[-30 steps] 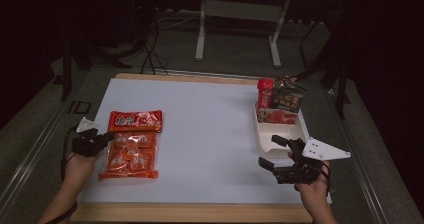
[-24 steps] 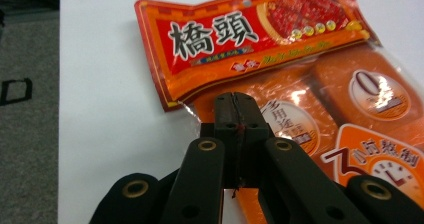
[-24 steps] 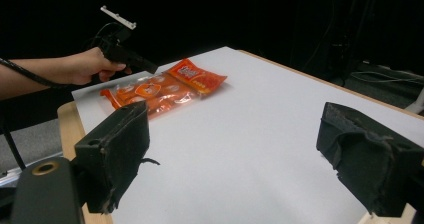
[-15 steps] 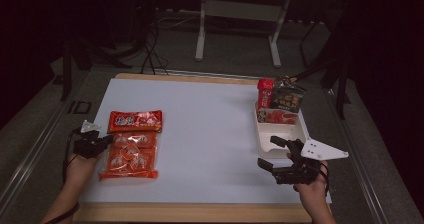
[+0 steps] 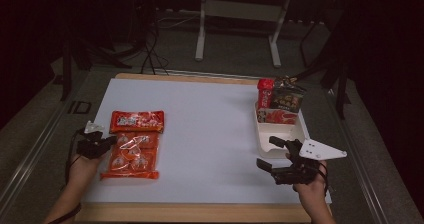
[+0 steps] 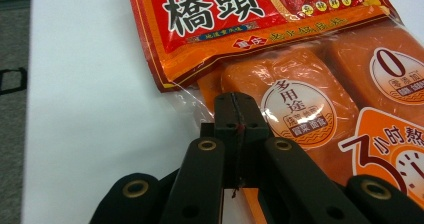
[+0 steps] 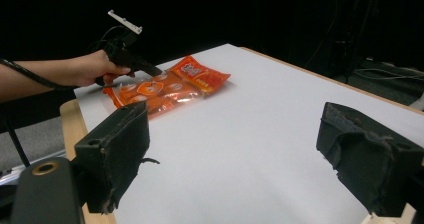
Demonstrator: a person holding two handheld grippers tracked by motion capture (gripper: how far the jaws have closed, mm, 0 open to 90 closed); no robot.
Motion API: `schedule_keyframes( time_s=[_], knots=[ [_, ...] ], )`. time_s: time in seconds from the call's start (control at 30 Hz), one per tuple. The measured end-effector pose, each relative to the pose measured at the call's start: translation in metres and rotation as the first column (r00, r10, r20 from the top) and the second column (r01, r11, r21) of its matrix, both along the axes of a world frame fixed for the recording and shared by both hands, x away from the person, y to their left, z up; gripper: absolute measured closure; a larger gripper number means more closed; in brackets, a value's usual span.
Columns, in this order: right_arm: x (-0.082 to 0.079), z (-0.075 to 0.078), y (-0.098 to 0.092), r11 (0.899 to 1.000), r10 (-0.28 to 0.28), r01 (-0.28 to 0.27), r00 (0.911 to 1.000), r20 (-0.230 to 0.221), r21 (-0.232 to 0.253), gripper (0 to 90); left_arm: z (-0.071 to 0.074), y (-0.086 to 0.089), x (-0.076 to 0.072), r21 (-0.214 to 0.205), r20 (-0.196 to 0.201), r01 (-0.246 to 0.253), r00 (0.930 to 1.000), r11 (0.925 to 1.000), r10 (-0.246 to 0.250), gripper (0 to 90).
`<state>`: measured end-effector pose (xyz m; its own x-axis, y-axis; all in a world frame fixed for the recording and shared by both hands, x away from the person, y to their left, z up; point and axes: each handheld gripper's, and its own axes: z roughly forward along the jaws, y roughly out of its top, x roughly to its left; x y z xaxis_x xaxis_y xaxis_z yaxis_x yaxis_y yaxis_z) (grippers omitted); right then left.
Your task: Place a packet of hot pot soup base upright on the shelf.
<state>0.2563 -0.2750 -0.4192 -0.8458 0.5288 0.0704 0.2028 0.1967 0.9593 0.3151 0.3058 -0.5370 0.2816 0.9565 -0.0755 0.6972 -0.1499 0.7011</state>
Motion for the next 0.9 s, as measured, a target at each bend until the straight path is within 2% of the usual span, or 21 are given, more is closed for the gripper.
schedule_keyframes(
  time_s=[0.2,0.43,0.67,0.9],
  knots=[
    [0.000,0.000,0.000,1.000,0.001,-0.001,1.0000,-0.002,0.001,13.4,0.001,-0.016,0.001,0.000,-0.004,0.036,0.9993,0.9993,-0.036,90.0],
    [0.000,0.000,0.000,1.000,0.004,-0.004,1.0000,-0.006,-0.001,13.4,0.002,-0.038,0.003,0.001,-0.014,0.097,0.9952,0.9952,-0.097,90.0],
    [0.000,0.000,0.000,1.000,0.006,-0.006,1.0000,-0.008,-0.003,13.5,0.003,-0.064,0.004,0.017,-0.015,0.170,0.9854,0.9853,-0.170,90.0],
    [0.000,0.000,-0.001,1.000,0.008,-0.008,0.9999,-0.010,0.000,13.4,0.004,-0.081,0.006,0.015,-0.019,0.215,0.9764,0.9764,-0.215,90.0]
  ],
)
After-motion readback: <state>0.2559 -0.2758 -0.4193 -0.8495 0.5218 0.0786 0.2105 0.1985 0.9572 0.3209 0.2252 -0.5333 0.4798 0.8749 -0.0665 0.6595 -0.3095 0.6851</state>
